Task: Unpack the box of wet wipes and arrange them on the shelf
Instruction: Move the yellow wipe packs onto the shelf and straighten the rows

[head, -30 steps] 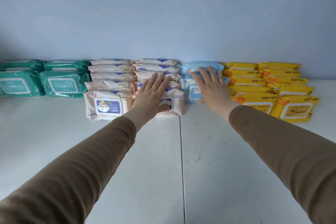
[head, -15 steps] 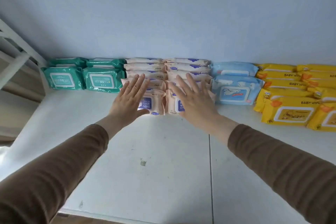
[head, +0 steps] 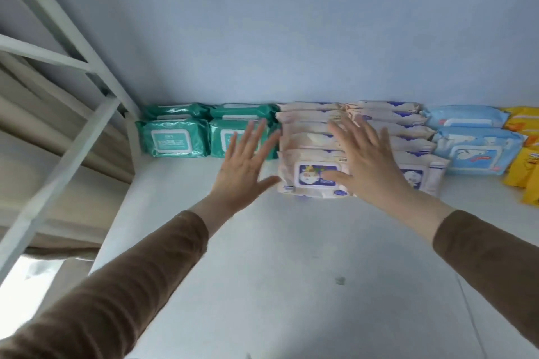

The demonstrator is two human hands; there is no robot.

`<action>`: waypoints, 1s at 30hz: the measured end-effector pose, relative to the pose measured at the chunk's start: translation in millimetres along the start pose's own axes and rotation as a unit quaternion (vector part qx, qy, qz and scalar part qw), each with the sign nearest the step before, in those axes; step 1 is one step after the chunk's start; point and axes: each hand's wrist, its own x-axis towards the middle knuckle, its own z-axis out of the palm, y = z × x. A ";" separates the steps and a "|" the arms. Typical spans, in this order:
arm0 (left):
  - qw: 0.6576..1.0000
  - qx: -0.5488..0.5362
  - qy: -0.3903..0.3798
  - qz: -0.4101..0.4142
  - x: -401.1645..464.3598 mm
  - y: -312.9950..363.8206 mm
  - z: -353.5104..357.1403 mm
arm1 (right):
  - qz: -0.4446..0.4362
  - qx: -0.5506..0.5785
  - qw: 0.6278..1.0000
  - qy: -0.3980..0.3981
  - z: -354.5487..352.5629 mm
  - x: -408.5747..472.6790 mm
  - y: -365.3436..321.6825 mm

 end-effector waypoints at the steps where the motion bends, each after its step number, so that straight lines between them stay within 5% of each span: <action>1: 0.999 -0.002 -0.003 -0.040 -10.0 -30.6 -2.0 | -0.021 0.011 0.999 0.023 2.3 14.8 -29.6; 7: 0.980 0.029 -0.053 -0.191 -36.4 -168.5 -3.7 | -0.087 -0.062 0.994 -0.033 56.6 93.5 -162.8; 17: 0.976 0.045 -0.095 -0.191 -18.0 -188.9 11.4 | -0.070 -0.129 0.985 -0.085 71.8 116.8 -168.8; 23: 0.987 0.033 -0.045 -0.148 -27.4 -137.9 -6.8 | -0.073 -0.072 0.995 -0.005 48.7 79.4 -155.0; 30: 0.994 -0.072 -0.024 -0.074 -48.1 25.2 -13.0 | -0.012 -0.002 0.999 0.033 3.7 -67.0 -52.1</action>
